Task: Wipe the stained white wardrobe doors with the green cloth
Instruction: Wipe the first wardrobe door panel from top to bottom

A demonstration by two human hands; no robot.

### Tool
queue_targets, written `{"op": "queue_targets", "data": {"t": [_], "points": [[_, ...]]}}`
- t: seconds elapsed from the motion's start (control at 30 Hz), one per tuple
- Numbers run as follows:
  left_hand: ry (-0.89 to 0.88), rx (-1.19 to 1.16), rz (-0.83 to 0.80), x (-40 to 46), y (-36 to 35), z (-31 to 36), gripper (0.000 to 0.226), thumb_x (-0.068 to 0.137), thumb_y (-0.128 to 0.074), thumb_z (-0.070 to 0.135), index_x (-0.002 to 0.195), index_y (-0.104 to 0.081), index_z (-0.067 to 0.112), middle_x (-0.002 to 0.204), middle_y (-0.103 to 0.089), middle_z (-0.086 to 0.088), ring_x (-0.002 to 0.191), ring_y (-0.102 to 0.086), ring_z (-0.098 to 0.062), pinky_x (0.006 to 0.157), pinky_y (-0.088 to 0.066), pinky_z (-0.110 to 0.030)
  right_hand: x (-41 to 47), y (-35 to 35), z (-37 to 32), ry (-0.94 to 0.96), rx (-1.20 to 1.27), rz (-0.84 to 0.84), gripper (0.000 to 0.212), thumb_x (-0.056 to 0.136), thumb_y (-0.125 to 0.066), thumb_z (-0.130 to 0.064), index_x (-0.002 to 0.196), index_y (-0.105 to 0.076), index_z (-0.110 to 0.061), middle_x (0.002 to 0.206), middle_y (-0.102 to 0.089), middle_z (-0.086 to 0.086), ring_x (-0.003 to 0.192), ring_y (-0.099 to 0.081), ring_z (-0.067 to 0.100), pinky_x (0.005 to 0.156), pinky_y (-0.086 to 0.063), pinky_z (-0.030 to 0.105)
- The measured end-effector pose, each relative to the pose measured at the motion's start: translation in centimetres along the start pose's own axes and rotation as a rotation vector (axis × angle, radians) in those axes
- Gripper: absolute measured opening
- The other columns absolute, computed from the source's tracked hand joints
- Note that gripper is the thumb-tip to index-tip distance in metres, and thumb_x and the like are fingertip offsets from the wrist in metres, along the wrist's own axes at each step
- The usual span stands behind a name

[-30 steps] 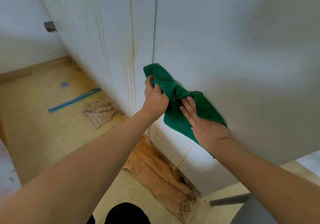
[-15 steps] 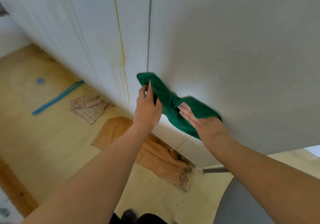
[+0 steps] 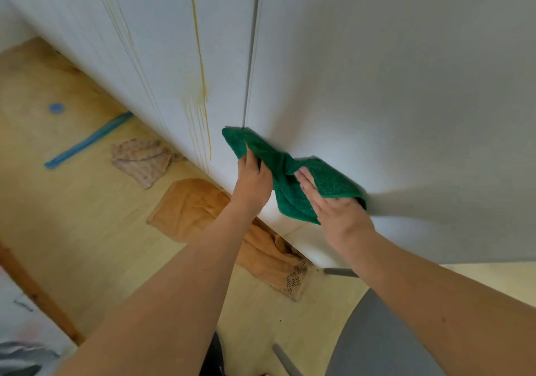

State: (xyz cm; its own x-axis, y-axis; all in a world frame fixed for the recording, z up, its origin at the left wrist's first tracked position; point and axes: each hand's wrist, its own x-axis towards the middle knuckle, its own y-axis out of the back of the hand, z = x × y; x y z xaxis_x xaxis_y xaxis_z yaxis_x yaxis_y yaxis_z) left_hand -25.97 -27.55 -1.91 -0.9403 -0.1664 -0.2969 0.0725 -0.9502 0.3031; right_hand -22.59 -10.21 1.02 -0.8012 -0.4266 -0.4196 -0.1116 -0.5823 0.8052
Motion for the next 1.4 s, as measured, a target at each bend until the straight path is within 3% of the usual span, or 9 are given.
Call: {"op": "queue_targets", "data": {"t": [0.1, 0.23, 0.37, 0.63, 0.77, 0.93, 1.03, 1.13, 1.4], "points": [[0.079, 0.015, 0.145, 1.1, -1.7, -1.6, 0.045, 0.109, -0.027, 0.015, 0.151, -0.027, 0.002, 0.156, -0.028, -0.019, 0.139, -0.035, -0.035, 0.108, -0.034, -0.038, 1.5, -2.8, -0.7, 0.012, -0.016, 0.117, 0.103, 0.098, -0.047, -0.014, 0.129, 0.048, 0.008, 0.163, 0.0, 0.02, 0.14, -0.035, 0.032, 0.103, -0.043, 0.042], [0.0, -0.222, 0.346, 3.0, -4.8, -4.4, 0.021, 0.105, -0.034, 0.007, 0.122, -0.044, -0.001, 0.124, -0.04, -0.013, 0.115, -0.047, -0.027, 0.087, -0.038, -0.014, 3.3, -3.3, -1.5, 0.112, -0.397, 0.243, 0.084, 0.098, -0.031, -0.023, 0.124, 0.03, 0.029, 0.156, 0.019, 0.029, 0.148, 0.005, 0.045, 0.121, -0.008, 0.051], [-0.007, -0.355, 0.439, 5.0, -6.3, -8.8, 0.034, 0.105, -0.043, 0.01, 0.135, -0.041, -0.005, 0.122, -0.041, -0.006, 0.106, -0.049, -0.018, 0.074, -0.037, 0.001, 5.8, -5.1, -2.3, 0.155, -0.626, 0.205, 0.066, 0.104, -0.028, -0.029, 0.147, 0.007, 0.008, 0.157, 0.017, 0.029, 0.147, 0.011, 0.047, 0.12, 0.003, 0.056], [0.157, 0.64, 0.15, 8.3, -9.2, -18.1, 0.055, 0.104, -0.05, 0.012, 0.153, -0.027, 0.003, 0.16, -0.02, -0.022, 0.152, 0.001, -0.045, 0.095, -0.037, -0.037, 7.3, -10.2, -3.4, 0.2, -0.723, 0.284, 0.053, 0.094, -0.014, -0.007, 0.141, 0.002, 0.01, 0.158, 0.015, 0.03, 0.147, 0.008, 0.047, 0.12, 0.002, 0.055], [-0.065, -0.049, 0.263, 6.7, -11.4, -17.4, 0.043, 0.101, -0.029, 0.024, 0.132, -0.048, 0.0, 0.132, -0.052, -0.02, 0.126, -0.047, -0.033, 0.104, -0.036, -0.04, 7.5, -11.5, -3.4, 0.196, -0.8, 0.421, 0.061, 0.098, -0.023, -0.021, 0.137, 0.007, 0.016, 0.156, 0.005, 0.03, 0.144, 0.009, 0.054, 0.119, -0.006, 0.056], [-0.413, -0.441, 0.428, 5.8, -12.5, -16.3, 0.005, 0.1, -0.052, 0.022, 0.104, -0.05, 0.022, 0.117, -0.048, -0.013, 0.091, -0.057, -0.005, 0.088, -0.052, -0.028, 7.8, -11.3, -3.1, 0.163, -0.961, 0.454, 0.06, 0.099, -0.033, -0.035, 0.142, -0.044, 0.005, 0.152, -0.01, 0.036, 0.139, 0.004, 0.062, 0.113, 0.001, 0.067], [-0.248, -0.42, 0.462, 7.1, -13.7, -18.8, 0.011, 0.105, -0.036, 0.008, 0.107, -0.043, 0.015, 0.099, -0.038, 0.003, 0.091, -0.048, -0.01, 0.086, -0.038, -0.024, 8.7, -11.9, -3.7, 0.109, -0.804, 0.511, 0.066, 0.099, -0.025, -0.027, 0.151, -0.015, 0.012, 0.158, 0.003, 0.032, 0.145, 0.007, 0.052, 0.117, 0.01, 0.063], [0.015, -0.449, 0.48, 8.8, -15.0, -21.8, 0.047, 0.111, -0.019, 0.028, 0.157, -0.023, 0.02, 0.126, -0.033, -0.002, 0.095, -0.044, -0.017, 0.09, -0.032, -0.025, 10.1, -13.1, -4.1, 0.162, -0.566, 0.464, 0.069, 0.099, -0.019, -0.018, 0.146, 0.021, 0.011, 0.156, 0.028, 0.027, 0.147, 0.016, 0.043, 0.122, -0.003, 0.052], [0.35, -0.24, 0.293, 10.3, -15.8, -27.4, 0.054, 0.109, -0.01, 0.032, 0.162, -0.005, 0.021, 0.164, -0.015, -0.012, 0.147, -0.02, -0.035, 0.121, -0.017, -0.046, 14.3, -15.0, -5.9, 0.226, 0.032, 0.215, 0.071, 0.099, -0.03, -0.009, 0.157, 0.009, -0.024, 0.166, 0.002, 0.002, 0.152, -0.011, 0.023, 0.122, -0.018, 0.039]]}}
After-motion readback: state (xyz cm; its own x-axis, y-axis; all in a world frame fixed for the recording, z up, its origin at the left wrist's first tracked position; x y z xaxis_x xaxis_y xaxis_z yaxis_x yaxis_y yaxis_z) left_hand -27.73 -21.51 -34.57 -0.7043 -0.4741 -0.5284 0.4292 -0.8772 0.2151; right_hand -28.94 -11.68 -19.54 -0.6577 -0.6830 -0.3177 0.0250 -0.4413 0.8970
